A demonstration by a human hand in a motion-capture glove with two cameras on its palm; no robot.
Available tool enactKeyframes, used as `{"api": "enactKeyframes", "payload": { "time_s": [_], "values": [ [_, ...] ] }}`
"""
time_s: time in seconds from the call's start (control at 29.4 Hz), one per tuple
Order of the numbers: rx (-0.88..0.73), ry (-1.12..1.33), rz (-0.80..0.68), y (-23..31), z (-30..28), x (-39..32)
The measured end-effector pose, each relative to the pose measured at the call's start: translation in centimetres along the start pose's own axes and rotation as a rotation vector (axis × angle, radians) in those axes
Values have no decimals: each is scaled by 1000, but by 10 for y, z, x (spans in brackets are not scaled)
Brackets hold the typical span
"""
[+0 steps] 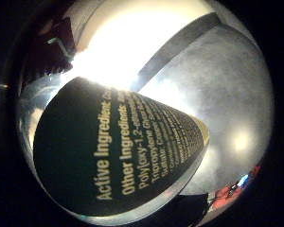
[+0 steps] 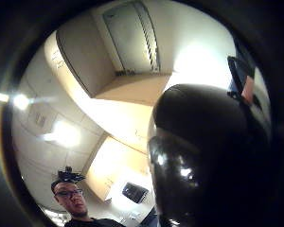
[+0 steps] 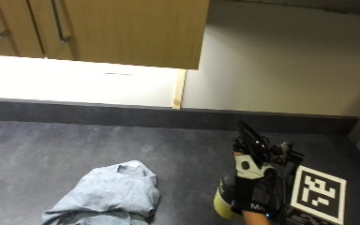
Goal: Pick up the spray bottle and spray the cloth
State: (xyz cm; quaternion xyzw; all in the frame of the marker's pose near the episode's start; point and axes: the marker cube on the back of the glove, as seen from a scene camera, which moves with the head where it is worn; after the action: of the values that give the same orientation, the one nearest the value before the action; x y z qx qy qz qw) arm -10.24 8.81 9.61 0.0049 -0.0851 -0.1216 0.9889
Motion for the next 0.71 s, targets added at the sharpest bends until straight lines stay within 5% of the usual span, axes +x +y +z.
{"api": "enactKeyframes", "payload": {
  "time_s": [0.48,0.71],
  "values": [
    [-186,0,-31,23,71,-28],
    [-307,196,-15,25,87,-25]
  ]
}}
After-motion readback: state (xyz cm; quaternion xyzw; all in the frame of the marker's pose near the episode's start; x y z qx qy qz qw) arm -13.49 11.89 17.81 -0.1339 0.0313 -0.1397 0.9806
